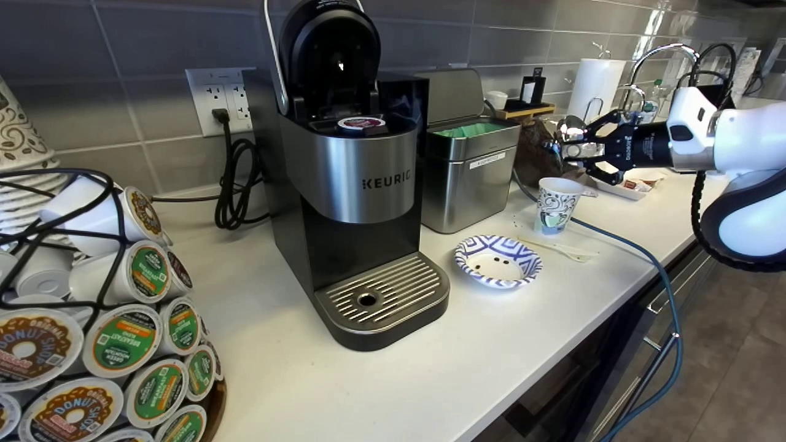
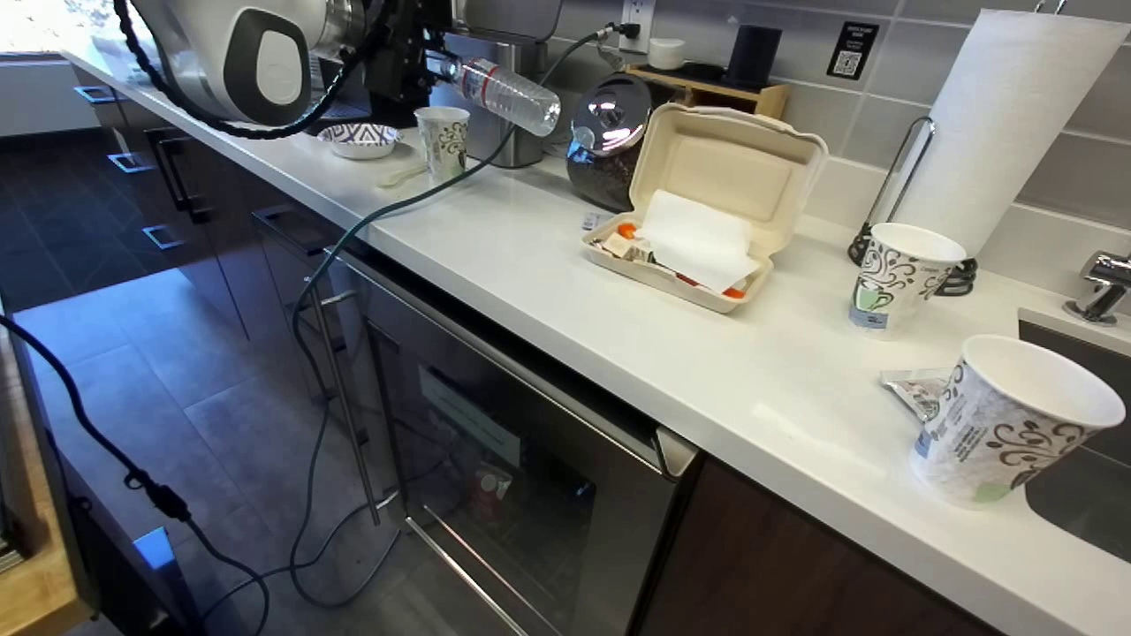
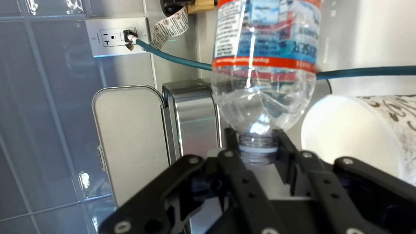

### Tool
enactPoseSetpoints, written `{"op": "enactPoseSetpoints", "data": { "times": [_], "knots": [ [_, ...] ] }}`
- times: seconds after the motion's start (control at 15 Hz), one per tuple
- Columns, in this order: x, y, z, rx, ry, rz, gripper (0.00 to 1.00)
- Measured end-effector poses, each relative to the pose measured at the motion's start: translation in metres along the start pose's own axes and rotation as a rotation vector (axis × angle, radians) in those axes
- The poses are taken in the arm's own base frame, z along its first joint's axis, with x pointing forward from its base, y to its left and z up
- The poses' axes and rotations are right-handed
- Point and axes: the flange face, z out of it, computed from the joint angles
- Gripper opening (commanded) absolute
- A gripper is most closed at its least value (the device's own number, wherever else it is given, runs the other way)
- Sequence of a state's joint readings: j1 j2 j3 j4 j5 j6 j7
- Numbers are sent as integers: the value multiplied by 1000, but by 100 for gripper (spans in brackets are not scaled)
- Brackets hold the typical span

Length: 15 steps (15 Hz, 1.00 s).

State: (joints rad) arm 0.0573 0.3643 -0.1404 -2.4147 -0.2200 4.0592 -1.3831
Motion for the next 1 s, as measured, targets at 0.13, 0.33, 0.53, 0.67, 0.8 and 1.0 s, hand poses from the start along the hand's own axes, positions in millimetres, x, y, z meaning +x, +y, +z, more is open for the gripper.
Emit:
{"op": "enactPoseSetpoints", "data": {
  "times": [0.13, 0.33, 0.53, 0.67, 0.8, 1.0],
  "knots": [
    [-1, 1, 0, -2, -2, -18, 8],
    [-1, 1, 0, -4, -2, -41, 8],
    [1, 2, 0, -8, -1, -69, 8],
    [2, 2, 0, -10, 1, -83, 8],
    [3, 2, 0, -14, 2, -97, 8],
    [3, 3, -1, -21, 2, -114, 8]
  ]
}}
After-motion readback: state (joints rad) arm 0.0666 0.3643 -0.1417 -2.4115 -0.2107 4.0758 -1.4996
